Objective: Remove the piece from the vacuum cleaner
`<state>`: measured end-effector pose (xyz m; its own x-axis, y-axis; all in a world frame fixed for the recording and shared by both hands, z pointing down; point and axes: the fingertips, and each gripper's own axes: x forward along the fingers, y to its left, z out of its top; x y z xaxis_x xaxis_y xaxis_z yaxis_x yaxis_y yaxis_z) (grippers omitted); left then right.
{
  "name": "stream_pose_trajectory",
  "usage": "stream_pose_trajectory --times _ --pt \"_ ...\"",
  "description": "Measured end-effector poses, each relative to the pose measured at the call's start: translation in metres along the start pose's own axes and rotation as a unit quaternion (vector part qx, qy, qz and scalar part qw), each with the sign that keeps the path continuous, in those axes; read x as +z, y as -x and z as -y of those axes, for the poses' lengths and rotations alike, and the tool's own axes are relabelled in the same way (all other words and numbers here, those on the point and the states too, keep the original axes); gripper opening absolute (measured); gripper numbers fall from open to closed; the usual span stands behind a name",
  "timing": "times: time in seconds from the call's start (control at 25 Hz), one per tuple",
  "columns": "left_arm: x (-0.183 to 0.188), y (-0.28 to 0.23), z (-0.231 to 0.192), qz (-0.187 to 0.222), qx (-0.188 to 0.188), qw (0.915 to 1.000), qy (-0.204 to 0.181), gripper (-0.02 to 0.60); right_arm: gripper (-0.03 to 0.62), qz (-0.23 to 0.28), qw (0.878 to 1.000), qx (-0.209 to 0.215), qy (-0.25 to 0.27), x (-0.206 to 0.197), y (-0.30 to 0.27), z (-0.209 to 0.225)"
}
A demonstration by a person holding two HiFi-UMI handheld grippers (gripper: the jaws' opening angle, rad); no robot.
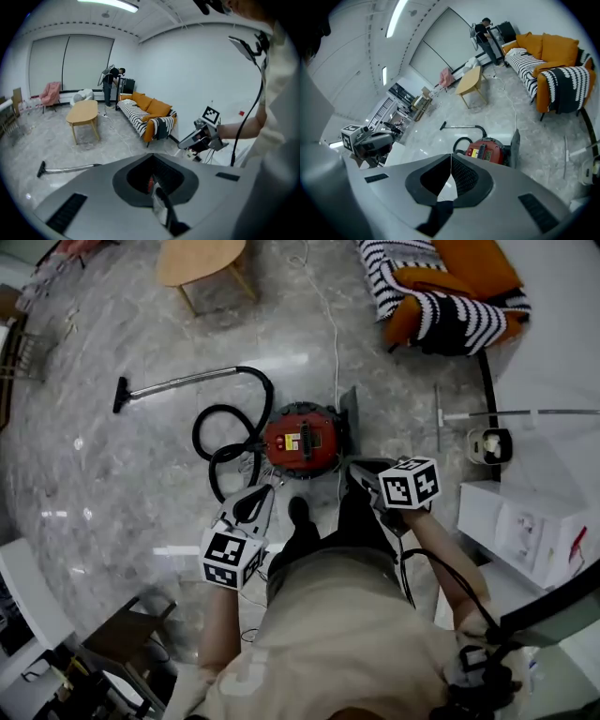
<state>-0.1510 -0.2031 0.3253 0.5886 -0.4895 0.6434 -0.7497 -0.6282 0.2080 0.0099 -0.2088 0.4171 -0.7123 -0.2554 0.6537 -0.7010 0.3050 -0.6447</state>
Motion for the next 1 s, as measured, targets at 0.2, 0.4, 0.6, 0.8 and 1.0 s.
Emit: stream_pose_trajectory --times 0.2,0.4,0.6,0.8,1.0 --pt "-0.002 -0.046 -0.012 -0.035 0.015 0.9991 -0.02 -0.003 0.003 -0.051 0.998 -0.01 0.025 0.0 -0.031 0.056" --pt "-0.029 -0.09 -0.008 -0.063 0.008 0.9978 -0.018 -0.003 0.003 -0.085 0.996 -0.028 0.017 -0.019 -0.069 0.109" --pt "-0.068 -0.128 -0.004 -0.073 0.007 0.9968 0.032 -0.003 0.003 -0.078 0.995 -0.061 0.018 -0.031 -0.11 0.169" --pt "-0.117 -0.16 0.005 -0.094 -0.005 0.9945 0.047 -0.003 0.005 -0.062 0.995 -0.082 -0.01 -0.041 -0.144 0.22" --pt "-0.158 -0.18 0.015 -0.109 -0.015 0.9915 0.069 -0.003 0.052 -0.067 0.992 -0.107 -0.022 -0.054 -0.175 0.26"
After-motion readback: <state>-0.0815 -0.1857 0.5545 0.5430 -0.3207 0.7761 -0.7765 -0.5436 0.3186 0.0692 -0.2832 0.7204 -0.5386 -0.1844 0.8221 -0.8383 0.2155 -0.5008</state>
